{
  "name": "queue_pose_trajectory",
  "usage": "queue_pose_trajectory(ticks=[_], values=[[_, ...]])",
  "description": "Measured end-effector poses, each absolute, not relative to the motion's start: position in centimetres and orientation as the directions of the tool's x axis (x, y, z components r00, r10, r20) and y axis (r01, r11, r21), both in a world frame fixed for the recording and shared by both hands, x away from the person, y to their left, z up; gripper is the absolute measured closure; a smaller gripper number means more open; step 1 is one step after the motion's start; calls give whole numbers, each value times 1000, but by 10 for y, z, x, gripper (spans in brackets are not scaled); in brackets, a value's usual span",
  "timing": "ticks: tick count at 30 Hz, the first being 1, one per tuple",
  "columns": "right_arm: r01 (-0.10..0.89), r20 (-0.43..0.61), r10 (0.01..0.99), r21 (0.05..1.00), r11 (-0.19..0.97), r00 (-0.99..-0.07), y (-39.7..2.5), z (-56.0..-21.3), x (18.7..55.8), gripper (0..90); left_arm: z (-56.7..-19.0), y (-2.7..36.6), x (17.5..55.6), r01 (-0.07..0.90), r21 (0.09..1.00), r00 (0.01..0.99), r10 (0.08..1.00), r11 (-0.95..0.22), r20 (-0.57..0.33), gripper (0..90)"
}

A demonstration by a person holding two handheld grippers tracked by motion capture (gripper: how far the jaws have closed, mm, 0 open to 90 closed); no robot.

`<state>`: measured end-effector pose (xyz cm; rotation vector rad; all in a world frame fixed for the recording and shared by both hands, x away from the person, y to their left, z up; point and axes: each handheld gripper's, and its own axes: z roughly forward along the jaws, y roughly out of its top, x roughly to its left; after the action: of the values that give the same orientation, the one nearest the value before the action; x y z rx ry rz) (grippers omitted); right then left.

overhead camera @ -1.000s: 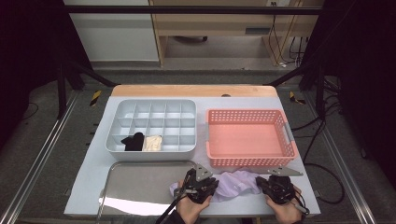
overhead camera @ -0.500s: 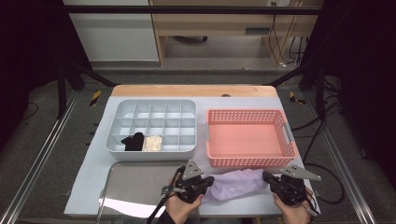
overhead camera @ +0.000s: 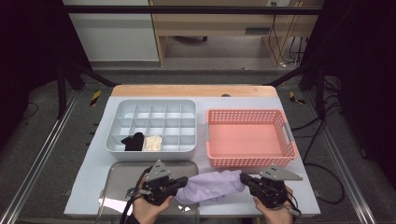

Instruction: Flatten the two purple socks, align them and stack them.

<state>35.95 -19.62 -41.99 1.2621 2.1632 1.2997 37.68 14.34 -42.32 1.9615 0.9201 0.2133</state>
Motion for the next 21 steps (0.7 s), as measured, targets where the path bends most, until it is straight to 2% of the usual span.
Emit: queue_pose_trajectory(ticks=[10, 21], values=[[554, 176, 782, 796, 245, -598, -165, -430, 367, 884, -434, 173, 381, 582, 766, 665, 702, -272, -256, 887], [602, 186, 782, 748, 281, -595, -154, -449, 374, 877, -452, 175, 392, 609, 731, 641, 735, -309, -223, 874]])
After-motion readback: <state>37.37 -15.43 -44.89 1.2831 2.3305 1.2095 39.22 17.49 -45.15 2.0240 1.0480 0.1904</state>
